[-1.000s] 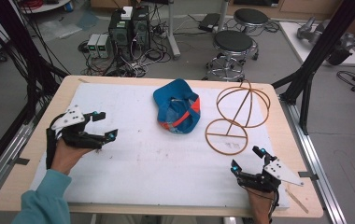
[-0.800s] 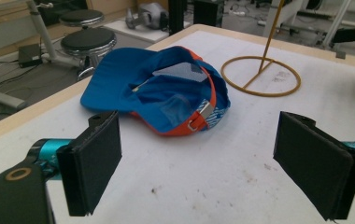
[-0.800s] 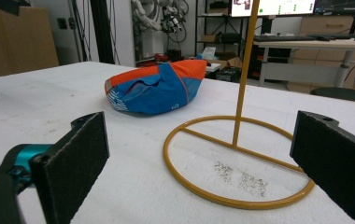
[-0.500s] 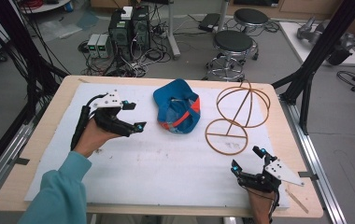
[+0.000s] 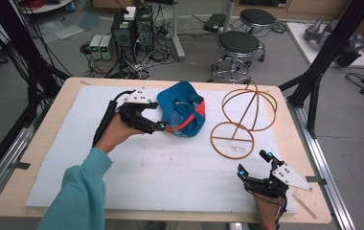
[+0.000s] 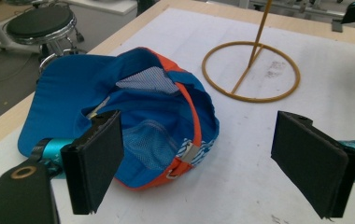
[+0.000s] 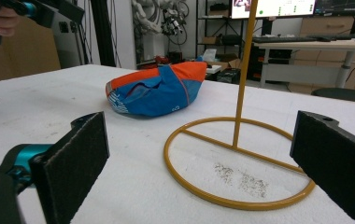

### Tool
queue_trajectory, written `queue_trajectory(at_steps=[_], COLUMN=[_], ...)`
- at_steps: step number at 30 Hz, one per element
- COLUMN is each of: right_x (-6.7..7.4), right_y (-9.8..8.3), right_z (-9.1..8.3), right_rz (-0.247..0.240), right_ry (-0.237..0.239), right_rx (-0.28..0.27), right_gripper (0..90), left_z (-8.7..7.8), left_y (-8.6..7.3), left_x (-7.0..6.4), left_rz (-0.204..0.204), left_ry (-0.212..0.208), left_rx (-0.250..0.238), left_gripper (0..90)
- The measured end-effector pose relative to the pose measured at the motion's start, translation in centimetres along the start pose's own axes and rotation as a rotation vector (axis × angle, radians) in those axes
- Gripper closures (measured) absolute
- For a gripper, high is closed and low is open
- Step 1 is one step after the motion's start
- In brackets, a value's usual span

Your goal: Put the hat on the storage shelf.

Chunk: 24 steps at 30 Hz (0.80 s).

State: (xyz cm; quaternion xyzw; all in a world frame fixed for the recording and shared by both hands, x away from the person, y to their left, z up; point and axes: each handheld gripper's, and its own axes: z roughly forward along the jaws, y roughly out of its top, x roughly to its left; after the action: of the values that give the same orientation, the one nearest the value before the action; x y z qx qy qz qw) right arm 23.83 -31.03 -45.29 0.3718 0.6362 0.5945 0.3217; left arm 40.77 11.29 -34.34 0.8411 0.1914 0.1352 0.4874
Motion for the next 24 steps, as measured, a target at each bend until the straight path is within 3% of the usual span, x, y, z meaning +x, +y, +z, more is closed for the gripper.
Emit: queue_trajectory(at_steps=[9,17,24], right_x=[0.1,0.1,0.1], right_y=[0.0,0.0,0.0], right_z=[0.0,0.0,0.0], right_rz=[-0.001,-0.002,-0.002], right_ry=[0.003,0.004,0.001], right_rx=[0.001,0.003,0.005], right_gripper=[3.4,3.4,3.4], left_z=[3.1,5.5,7.4], left_y=[-0.6,-1.9,-2.5], left_x=[0.2,1.1,0.6], left_rz=[0.001,-0.045,-0.049], left_ry=[-0.028,-0.043,-0.077], left_rx=[0.065,0.089,0.126], left_gripper=[17.2,18.3,22.8])
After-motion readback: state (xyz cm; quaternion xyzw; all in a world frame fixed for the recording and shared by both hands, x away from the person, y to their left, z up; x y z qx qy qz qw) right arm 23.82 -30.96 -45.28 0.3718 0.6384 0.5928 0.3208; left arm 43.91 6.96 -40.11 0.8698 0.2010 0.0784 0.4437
